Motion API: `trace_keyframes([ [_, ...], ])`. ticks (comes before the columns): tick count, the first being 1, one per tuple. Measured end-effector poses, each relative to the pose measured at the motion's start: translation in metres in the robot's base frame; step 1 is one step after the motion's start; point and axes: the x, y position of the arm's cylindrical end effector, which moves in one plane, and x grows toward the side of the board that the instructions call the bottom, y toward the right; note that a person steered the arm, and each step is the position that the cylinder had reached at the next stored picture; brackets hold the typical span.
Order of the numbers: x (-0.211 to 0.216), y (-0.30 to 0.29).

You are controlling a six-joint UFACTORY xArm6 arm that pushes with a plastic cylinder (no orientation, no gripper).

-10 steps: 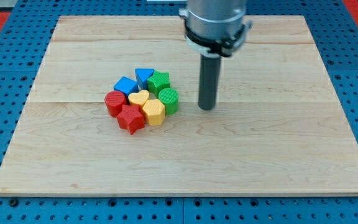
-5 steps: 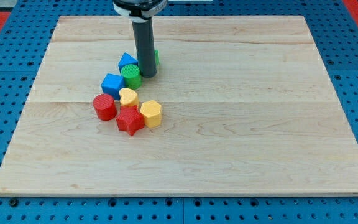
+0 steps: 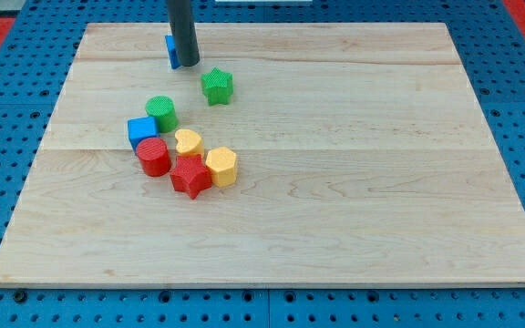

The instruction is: Move the blue triangle to the top left side of the board

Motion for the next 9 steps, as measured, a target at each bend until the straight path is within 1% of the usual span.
trace_keyframes([
  [1,-0.022,-0.002],
  [2,-0.022,-0.045],
  [3,-0.022,-0.070],
  [5,-0.015,-0.052],
  [6,0.016,-0.030],
  [7,0.069,-0.017],
  [8,0.069,-0.060],
  [9,0.131,-0.086],
])
